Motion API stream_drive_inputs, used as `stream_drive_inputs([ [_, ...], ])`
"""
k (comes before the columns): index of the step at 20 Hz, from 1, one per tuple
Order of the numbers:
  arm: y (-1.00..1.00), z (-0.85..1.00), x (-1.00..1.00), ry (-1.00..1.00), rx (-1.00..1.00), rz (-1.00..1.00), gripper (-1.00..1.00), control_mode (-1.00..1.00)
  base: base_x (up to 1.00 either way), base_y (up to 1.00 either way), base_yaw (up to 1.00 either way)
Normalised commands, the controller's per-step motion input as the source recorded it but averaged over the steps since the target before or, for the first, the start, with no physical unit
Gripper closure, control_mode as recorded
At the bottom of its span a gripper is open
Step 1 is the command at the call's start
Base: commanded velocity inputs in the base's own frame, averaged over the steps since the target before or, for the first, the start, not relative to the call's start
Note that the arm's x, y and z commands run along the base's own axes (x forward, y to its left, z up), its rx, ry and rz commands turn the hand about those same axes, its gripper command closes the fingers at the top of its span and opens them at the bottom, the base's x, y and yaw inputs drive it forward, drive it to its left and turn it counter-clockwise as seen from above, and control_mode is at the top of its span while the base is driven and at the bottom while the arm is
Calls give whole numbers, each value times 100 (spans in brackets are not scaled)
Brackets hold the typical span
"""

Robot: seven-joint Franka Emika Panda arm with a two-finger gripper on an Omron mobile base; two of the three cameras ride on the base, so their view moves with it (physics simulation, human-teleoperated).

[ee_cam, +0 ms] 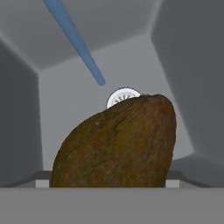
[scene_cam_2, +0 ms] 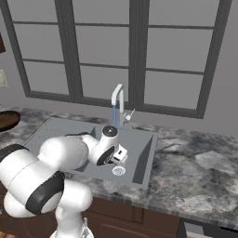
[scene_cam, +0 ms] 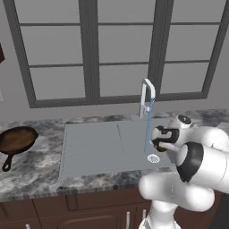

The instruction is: Turn on the sink faucet. Then move the avocado from the counter to the sink. Turn off the sink. Move the vegetable from the sink to the pot next to the stove. Finally move the pot to the front right burner.

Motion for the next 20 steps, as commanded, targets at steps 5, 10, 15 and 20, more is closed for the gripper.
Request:
stream_drive_inputs([
  [5,-2,-30,41,4,0,-1,100,-100,0,0,0],
  [10,-1,-32,37,7,0,-1,100,-100,0,0,0],
  [15,-1,-33,33,5,0,0,100,-100,0,0,0],
  [20,-2,-35,30,4,0,0,100,-100,0,0,0],
])
